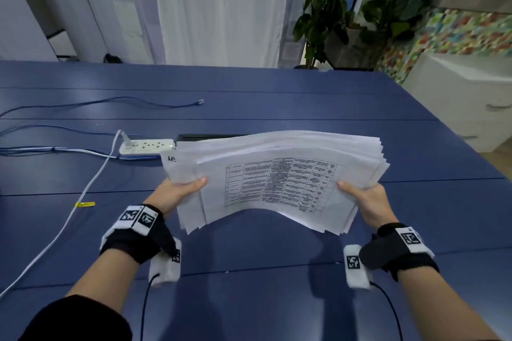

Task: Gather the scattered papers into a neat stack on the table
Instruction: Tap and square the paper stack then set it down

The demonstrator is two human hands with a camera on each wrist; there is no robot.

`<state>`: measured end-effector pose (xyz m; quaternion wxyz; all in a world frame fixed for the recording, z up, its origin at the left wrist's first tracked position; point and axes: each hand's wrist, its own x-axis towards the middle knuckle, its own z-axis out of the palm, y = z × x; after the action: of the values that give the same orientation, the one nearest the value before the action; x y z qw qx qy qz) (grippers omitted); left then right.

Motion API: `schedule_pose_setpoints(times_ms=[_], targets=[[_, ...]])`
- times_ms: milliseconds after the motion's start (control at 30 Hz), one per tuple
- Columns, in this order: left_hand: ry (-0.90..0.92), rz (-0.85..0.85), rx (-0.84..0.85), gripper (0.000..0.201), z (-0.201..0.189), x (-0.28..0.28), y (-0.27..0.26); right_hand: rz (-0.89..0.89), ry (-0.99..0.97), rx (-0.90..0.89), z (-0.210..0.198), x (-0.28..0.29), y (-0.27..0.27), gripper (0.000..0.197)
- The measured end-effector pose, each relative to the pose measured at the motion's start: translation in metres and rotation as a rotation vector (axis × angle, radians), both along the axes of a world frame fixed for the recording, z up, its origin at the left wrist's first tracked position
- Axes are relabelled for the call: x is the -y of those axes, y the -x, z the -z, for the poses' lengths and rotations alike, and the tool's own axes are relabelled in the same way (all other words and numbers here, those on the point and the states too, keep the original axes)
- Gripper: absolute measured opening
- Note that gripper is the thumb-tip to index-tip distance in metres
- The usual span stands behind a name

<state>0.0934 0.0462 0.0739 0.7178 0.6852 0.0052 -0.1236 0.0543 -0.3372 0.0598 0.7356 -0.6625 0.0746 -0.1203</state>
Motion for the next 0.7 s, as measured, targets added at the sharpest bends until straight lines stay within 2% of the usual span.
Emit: schedule_pose_setpoints(times_ms=[100,267,367,400,467,567,600,700], targets=[[-0.021,-0.037,0.018,0.044,0.008,0.001,0.002,0.007,-0.004,-0.02,0.007,-0.002,-0.001,0.082],[-0.079,-0.023,0.098,0.038,0.005,0.012,0.0,0.021,0.013,-0.004,0.003,-0.004,0.001,0.081],[-0.011,-0.057,0.139,0.032,-0.008,0.01,-0.005,0.009,0.027,0.005,-0.007,-0.001,0.002,0.058],[0.015,-0.064,0.142,0.034,-0.011,0.009,-0.005,0.004,0.019,0.013,-0.01,0.0,0.004,0.054],[0.053,-0.057,0.15,0.045,-0.011,0.006,-0.006,-0.005,0.034,0.035,-0.012,0.001,0.006,0.066],[0.026,-0.013,0.133,0.083,0.003,0.0,-0.001,-0.036,0.07,0.026,-0.006,-0.002,0.014,0.079],[0.019,-0.003,0.141,0.084,0.005,0.0,0.002,-0.043,0.083,0.025,-0.005,-0.002,0.015,0.08],[0.036,-0.008,0.193,0.065,-0.002,-0.001,0.001,-0.029,0.095,0.049,-0.01,0.0,0.013,0.073]])
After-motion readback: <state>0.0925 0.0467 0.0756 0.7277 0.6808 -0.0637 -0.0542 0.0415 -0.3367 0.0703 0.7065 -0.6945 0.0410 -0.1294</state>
